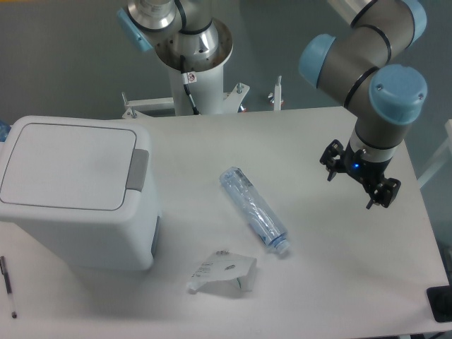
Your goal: Open the trash can
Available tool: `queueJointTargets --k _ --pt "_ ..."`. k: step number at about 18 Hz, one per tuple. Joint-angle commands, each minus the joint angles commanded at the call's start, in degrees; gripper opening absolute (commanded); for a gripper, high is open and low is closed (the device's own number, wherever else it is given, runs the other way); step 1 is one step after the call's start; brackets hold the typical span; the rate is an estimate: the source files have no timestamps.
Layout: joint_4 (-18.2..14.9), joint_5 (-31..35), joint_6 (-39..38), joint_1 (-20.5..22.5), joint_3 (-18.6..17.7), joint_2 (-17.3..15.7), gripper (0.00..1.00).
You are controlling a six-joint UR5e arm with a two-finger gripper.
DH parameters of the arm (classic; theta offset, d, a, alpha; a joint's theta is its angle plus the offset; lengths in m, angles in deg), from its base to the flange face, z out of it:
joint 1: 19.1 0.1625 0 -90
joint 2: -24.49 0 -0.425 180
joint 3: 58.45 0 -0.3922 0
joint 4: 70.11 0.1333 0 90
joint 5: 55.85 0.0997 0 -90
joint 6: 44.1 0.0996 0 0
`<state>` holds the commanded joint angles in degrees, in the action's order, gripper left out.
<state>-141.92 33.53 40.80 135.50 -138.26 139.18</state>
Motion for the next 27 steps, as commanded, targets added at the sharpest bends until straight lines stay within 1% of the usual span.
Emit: queueJointTargets --k 5,9,12,14,18,19,21,24,27 --pt "0.00 -0.17 -0.09 -0.09 0.00 -0.35 1.00" --pt "0.00 -0.79 -0.70 0.26 -0.35 0.00 1.00" --pt "0.09 -1.84 -9.11 0.00 -0.70 -0.09 1.00" --pt "0.00 -3.16 -12.72 -0.26 -0.53 -0.09 1.00" --pt "0.00 -8.78 -20.90 -0.35 -0.53 -0.35 1.00" --pt "0.09 -9.14 -22.92 -0.35 -0.53 -0.26 1.00" --pt "0.17 -9.32 -25.13 -0.61 -0.53 -0.26 1.00" --pt "0.09 -9.75 -26.01 -1.05 -0.44 -0.17 1.00" --pt "-0.96 -12.48 -31.53 -1.75 -0.09 -0.26 1.00"
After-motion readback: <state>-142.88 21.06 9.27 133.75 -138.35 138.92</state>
